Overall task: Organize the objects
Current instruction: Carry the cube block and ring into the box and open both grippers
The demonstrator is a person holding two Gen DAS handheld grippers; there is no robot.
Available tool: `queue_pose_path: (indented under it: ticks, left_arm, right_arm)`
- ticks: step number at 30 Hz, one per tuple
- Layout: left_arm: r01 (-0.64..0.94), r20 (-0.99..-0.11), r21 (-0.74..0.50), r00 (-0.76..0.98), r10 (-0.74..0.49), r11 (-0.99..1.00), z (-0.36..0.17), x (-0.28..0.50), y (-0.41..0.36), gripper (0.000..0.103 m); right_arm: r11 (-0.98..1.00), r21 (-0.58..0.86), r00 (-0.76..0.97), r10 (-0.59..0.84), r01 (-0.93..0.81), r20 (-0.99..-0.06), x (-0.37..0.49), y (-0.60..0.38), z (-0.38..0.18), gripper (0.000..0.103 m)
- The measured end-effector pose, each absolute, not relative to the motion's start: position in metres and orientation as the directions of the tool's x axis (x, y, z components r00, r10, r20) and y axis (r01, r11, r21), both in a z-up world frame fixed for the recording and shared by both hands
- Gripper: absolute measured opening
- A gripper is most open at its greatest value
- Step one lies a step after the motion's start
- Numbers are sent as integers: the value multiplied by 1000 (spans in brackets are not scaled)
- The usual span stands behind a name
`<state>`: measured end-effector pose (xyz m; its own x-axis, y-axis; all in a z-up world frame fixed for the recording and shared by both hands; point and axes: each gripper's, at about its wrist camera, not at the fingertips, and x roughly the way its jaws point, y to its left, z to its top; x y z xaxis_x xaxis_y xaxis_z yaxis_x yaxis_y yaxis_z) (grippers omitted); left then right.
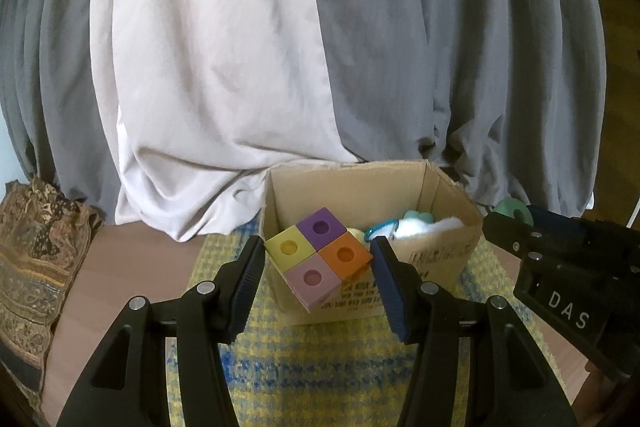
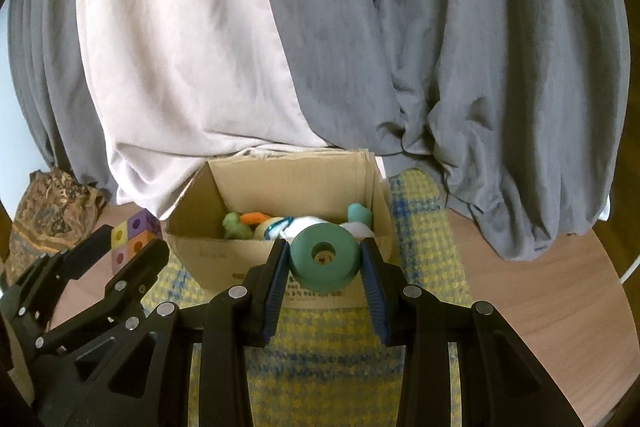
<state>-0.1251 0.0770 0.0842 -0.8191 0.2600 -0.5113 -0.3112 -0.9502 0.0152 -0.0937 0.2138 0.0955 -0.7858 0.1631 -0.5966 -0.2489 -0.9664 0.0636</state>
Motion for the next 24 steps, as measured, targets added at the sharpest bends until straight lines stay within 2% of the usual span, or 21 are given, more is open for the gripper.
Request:
queue_pose_path:
  ticks: [24]
  left_arm:
    - [-328,-523,17,-808,271,-944,102,-192,98,54]
  right_arm:
    - [-962,81,-778,159,-261,-608,-150,236,113,36]
